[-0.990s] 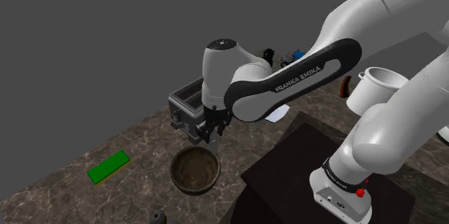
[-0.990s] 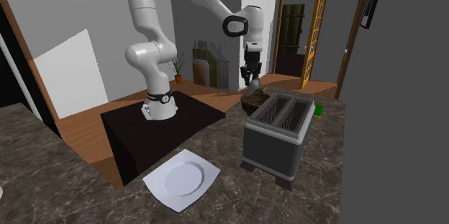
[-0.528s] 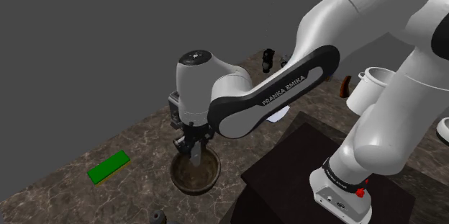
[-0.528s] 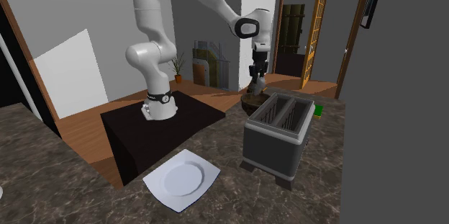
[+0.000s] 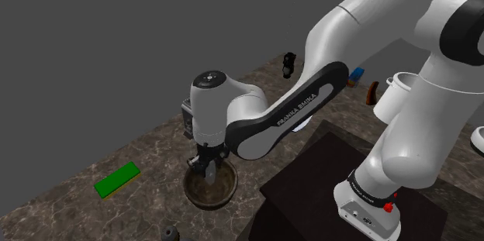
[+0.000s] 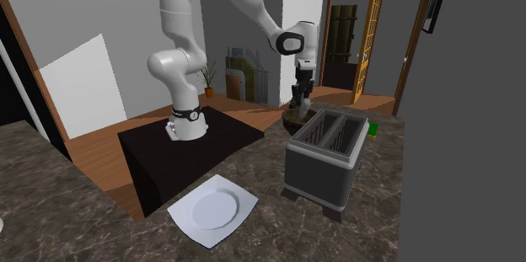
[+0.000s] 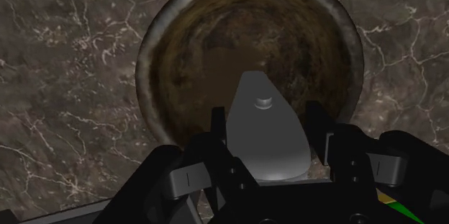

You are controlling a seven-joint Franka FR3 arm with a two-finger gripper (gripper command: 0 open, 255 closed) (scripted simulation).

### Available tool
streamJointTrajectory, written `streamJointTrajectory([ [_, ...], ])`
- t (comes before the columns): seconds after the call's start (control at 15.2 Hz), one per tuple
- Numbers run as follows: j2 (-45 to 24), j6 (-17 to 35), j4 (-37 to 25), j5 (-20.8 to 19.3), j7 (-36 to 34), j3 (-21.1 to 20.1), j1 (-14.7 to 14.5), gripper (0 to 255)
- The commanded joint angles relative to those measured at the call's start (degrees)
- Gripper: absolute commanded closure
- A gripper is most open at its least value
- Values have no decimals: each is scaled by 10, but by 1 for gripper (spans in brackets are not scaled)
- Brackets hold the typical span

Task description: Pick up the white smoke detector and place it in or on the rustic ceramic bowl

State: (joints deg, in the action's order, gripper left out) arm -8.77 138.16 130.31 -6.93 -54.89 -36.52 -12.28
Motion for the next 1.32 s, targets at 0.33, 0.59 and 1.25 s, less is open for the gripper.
streamJointTrajectory([
  [0.33,-39,41,10,-40,-26,14,-10,255],
  [0.59,-39,41,10,-40,-26,15,-10,255],
  [1.25,-21,25,8,-22,-13,7,-4,0],
])
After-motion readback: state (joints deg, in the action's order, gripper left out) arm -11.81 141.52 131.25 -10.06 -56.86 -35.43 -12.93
